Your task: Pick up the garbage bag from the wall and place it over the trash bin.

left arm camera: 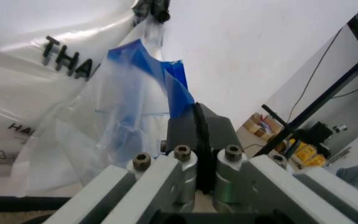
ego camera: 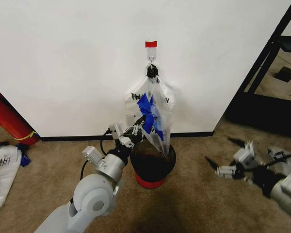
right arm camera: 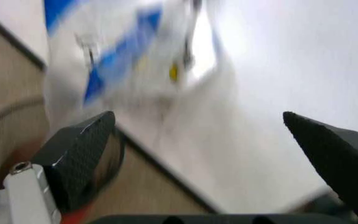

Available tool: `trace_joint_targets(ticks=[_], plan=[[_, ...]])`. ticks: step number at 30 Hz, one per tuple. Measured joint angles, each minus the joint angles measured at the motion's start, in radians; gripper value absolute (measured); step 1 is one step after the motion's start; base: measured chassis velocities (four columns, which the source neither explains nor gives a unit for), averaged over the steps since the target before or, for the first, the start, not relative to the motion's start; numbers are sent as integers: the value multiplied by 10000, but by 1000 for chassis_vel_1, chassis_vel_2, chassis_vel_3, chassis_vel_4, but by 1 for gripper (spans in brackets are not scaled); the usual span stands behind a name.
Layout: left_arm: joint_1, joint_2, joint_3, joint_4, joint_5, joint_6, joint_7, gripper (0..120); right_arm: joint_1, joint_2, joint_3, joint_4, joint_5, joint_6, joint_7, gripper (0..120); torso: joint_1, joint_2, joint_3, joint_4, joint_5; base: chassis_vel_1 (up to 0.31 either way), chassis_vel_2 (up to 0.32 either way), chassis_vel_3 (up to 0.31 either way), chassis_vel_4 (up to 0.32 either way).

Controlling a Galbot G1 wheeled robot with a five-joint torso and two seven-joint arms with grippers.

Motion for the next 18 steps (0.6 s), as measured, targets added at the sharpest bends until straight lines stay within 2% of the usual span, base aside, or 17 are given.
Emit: trace_joint_targets(ticks=[4,5,6,7,11,14,16,18], plan=[[32,-40,57,-3,2,10,-17,0,1134,-579,-1083,-163,-490,683,226,100,0,0,0,-7,0,0,0,0,0],[59,-51,72,-11,2,10,-17,0,1435,-754,-1285,-325,-594,901,205,100,0,0,0,-1,0,0,0,0,0],[-273,-128,445,148,-10,11,-19,0,2064,-1345,-1684,-988,-1166,1849,-24,100,1,0,1,11,1,0,0,0,0],[-567,-187,701,302,-52,11,-19,0,2074,-1472,-1732,-1179,-1402,2094,-61,100,1,-1,1,-4,-4,0,0,0,0],[-1037,-343,1150,533,-144,30,-19,0,2287,-1792,-2096,-1737,-1972,2379,-93,100,0,0,-1,-19,0,0,0,0,0],[-1053,-521,1264,524,-119,74,-45,0,3326,-2146,-3322,-2492,-2461,2676,-217,100,1,0,1,1,4,0,0,0,0],[-1011,-564,1257,520,-77,84,-54,0,4205,-2366,-4328,-3019,-2535,2928,-380,100,1,0,1,6,-4,0,0,0,0],[-1001,-567,1218,525,-50,85,-69,0,4990,-2418,-5103,-3424,-2423,3142,-498,100,1,0,1,1,-3,0,0,0,0]])
